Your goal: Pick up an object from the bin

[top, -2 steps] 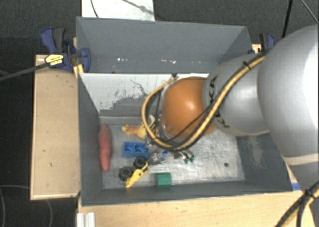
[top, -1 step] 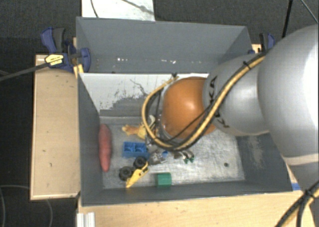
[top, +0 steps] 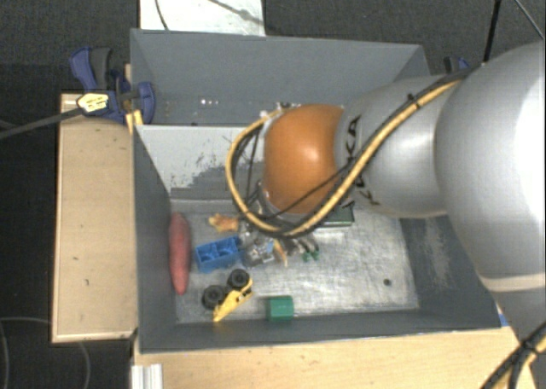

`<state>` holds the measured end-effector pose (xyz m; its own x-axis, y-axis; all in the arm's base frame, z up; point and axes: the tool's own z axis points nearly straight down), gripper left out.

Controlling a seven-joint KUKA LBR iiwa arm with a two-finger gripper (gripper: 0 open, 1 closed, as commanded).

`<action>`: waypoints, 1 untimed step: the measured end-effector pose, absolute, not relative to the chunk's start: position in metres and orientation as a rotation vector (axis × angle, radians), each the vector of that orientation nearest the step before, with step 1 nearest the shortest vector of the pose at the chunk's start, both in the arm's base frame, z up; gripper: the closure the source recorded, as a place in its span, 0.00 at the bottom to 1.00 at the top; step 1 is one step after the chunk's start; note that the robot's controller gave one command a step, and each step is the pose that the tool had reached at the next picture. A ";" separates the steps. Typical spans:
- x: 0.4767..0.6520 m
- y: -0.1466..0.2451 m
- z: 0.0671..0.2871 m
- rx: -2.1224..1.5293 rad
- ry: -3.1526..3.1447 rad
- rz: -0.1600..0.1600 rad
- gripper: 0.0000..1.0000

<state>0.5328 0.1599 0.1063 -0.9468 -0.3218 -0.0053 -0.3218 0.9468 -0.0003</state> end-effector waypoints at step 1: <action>0.550 0.170 0.121 -0.417 3.104 0.006 1.00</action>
Offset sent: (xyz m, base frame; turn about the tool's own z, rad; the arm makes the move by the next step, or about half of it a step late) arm 0.0034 0.0463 0.0223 0.1546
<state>0.5503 0.1698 0.1208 -0.9645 -0.2639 -0.0106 -0.2640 0.9645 0.0027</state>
